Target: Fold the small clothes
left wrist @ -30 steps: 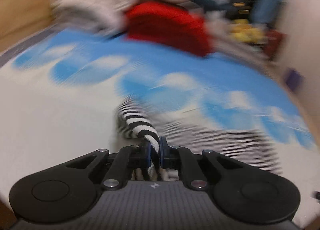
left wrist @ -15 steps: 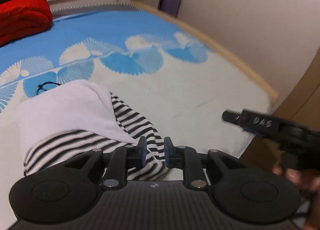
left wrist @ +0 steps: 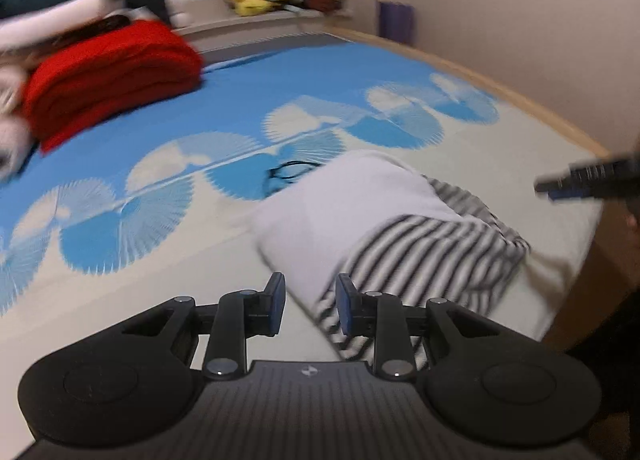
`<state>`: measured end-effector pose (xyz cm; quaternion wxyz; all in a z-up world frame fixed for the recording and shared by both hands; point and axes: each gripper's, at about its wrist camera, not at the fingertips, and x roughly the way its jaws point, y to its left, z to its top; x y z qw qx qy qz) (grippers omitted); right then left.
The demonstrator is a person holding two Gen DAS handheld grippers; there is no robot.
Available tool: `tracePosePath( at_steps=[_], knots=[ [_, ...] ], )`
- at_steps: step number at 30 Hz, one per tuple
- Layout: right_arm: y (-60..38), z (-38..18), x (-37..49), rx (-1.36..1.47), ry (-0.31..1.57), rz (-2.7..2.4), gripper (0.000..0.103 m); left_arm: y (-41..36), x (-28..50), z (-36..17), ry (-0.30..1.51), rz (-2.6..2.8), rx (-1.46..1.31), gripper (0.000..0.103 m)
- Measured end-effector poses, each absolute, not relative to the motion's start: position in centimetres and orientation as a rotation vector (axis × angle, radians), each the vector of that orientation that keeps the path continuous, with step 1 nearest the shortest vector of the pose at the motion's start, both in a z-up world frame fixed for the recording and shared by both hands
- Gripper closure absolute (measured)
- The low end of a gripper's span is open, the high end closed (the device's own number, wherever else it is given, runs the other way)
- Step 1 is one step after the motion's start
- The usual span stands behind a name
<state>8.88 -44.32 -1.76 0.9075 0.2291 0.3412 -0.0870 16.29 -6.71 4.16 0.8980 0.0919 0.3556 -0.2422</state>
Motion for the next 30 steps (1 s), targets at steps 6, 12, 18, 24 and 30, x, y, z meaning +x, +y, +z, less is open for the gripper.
tracePosePath(
  at_steps=[6,12,18,24,30],
  knots=[
    [-42.9,-3.8,13.4,0.399,0.813,0.005,0.057,-5.8,17.4,5.1,0.734,-0.436,0.118,0.068],
    [-42.8,-6.0,15.4,0.457,0.9,0.03,0.043,-5.8,18.6,4.8,0.758,-0.43,0.117,0.06],
    [-40.9,-6.1,15.2,0.383,0.897,0.126,0.086,-6.3,18.8,3.8,0.811,-0.426,0.114,0.06],
    [-44.2,-1.3,11.3,0.6,0.607,0.206,0.099,-6.5,19.3,2.7,0.898,-0.465,-0.007,0.05],
    [-45.6,-1.2,9.6,0.518,0.688,0.117,0.099,-8.8,19.3,1.8,0.939,-0.549,-0.072,0.047]
  ],
)
